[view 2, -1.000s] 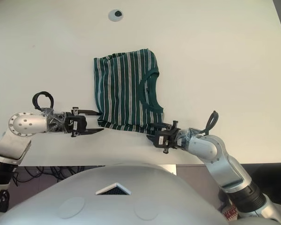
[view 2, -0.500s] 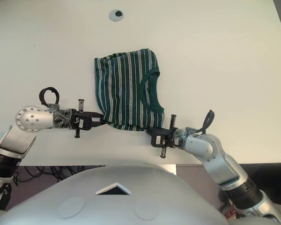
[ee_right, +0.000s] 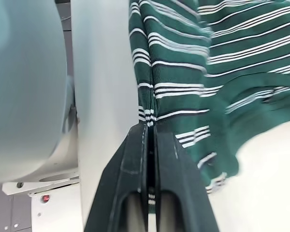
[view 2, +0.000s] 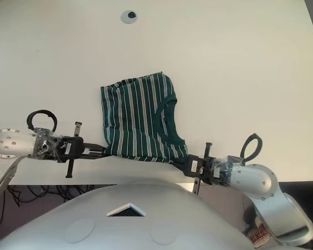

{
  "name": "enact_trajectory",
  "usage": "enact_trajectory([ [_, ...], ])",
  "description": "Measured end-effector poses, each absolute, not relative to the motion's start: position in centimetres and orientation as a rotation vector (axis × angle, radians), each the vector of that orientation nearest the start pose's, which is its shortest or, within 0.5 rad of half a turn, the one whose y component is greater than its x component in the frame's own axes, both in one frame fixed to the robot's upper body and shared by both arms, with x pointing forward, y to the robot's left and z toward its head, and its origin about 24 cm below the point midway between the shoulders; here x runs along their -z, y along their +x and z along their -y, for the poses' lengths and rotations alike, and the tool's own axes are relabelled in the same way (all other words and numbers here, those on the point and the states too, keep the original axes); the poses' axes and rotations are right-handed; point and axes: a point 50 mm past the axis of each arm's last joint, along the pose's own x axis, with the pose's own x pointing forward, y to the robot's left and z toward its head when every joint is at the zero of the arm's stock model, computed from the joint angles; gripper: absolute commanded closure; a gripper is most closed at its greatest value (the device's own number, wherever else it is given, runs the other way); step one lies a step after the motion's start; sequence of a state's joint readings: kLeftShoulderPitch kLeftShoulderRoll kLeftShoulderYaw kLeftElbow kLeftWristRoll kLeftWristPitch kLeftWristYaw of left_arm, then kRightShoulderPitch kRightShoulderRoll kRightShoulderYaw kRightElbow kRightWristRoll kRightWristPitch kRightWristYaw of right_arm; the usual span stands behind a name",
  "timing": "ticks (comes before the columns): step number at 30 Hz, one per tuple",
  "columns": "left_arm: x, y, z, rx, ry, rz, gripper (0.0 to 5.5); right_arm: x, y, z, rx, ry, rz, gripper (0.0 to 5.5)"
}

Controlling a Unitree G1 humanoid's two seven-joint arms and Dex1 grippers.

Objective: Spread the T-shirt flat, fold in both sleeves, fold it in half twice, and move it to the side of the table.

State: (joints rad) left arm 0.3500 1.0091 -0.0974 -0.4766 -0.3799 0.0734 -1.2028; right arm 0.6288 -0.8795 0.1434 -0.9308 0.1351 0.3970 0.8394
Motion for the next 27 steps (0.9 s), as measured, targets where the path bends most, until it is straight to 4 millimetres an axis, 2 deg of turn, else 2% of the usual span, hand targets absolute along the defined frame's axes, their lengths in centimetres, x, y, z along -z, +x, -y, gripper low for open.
enact_trajectory([
  [3,-9.6,15.4,-19.9,1.442,0.4,-0.331,5.48,-11.0,10.3,14.7,-1.269,-0.492,-0.342,5.5],
  [5,-10.0,15.9,-19.8,1.401,0.387,-0.293,5.48,-11.6,11.2,14.5,-1.241,-0.509,-0.281,5.5],
  [8,-10.1,16.4,-19.8,1.36,0.382,-0.286,5.48,-12.5,13.9,14.8,-1.16,-0.572,-0.182,5.5],
  [12,-9.6,17.1,-20.5,1.255,0.349,-0.322,5.48,-12.8,16.5,14.2,-1.169,-0.633,-0.13,5.5],
  [20,-9.9,21.4,-21.6,0.935,0.227,-0.355,5.48,-12.6,22.2,12.6,-1.2,-0.71,-0.114,5.5],
  [23,-9.6,23.0,-21.3,0.87,0.203,-0.358,5.48,-11.6,24.6,12.2,-1.189,-0.707,-0.137,5.5],
  [27,-9.1,24.8,-20.6,0.829,0.153,-0.392,5.48,-10.1,26.7,11.6,-1.201,-0.708,-0.183,5.5],
])
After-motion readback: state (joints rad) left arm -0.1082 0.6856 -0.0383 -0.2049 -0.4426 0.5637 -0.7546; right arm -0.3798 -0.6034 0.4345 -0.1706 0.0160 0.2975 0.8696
